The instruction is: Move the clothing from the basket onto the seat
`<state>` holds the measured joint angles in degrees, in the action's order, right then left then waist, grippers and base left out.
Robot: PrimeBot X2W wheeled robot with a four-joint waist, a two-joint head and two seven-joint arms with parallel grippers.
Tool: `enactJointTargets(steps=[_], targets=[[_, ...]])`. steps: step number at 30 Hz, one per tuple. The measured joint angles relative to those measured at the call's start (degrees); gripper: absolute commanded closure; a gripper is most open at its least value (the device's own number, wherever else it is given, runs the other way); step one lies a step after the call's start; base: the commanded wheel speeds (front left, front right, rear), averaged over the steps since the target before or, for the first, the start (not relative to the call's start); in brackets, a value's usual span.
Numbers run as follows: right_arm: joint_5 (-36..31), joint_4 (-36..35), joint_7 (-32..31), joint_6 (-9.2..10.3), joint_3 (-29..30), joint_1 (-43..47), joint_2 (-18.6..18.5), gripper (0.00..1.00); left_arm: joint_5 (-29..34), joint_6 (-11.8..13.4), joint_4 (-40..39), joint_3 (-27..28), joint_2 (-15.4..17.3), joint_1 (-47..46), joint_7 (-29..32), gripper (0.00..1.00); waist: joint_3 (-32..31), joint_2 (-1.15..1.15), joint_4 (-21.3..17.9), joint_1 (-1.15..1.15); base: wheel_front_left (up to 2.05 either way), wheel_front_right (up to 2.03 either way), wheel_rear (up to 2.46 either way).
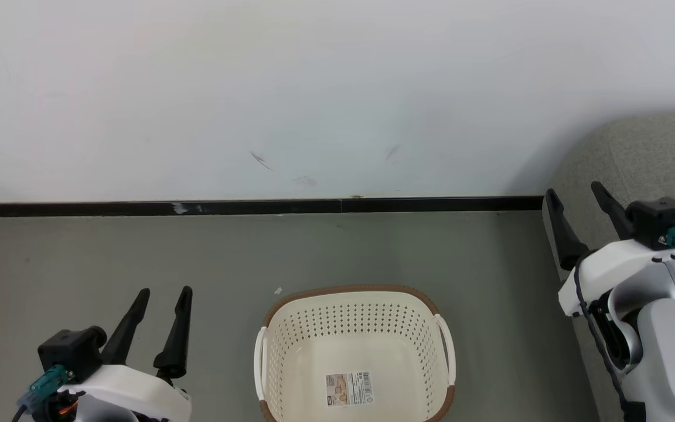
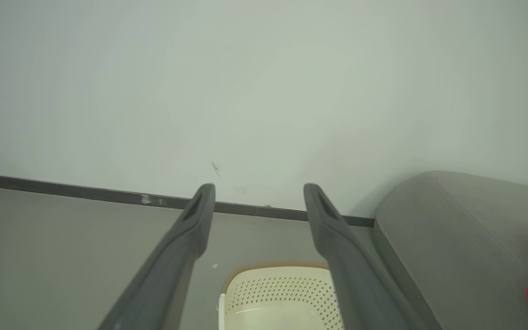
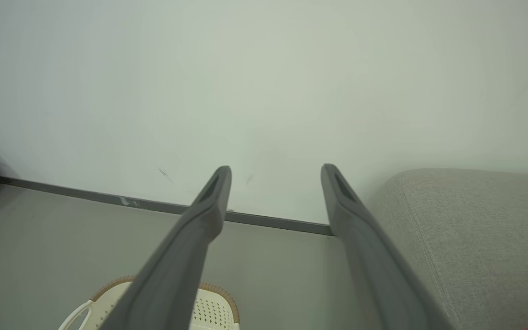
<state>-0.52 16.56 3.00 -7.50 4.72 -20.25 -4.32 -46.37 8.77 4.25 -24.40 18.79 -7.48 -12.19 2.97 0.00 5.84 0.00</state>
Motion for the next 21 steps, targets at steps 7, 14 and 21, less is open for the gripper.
enactJointTargets(steps=[7,14,21], targets=[[-0.01,1.76,4.67,0.01,-0.67,3.77,0.47,0.0,0.3,0.68,4.02,1.64,0.58,1.29,-0.86,0.0,-1.18,0.0,0.0,0.0,0.0,0.0,0.0],[-0.03,3.26,7.99,0.01,-2.21,6.23,0.96,0.0,0.6,0.65,5.9,2.75,0.47,1.39,-1.53,0.0,-2.01,0.0,0.48,0.0,0.0,0.0,0.0],[0.52,3.98,9.45,0.0,-2.53,7.54,1.19,0.0,1.8,0.58,7.02,3.19,-0.36,1.39,-1.71,0.0,-2.81,0.0,1.61,0.0,0.0,0.0,0.0]])
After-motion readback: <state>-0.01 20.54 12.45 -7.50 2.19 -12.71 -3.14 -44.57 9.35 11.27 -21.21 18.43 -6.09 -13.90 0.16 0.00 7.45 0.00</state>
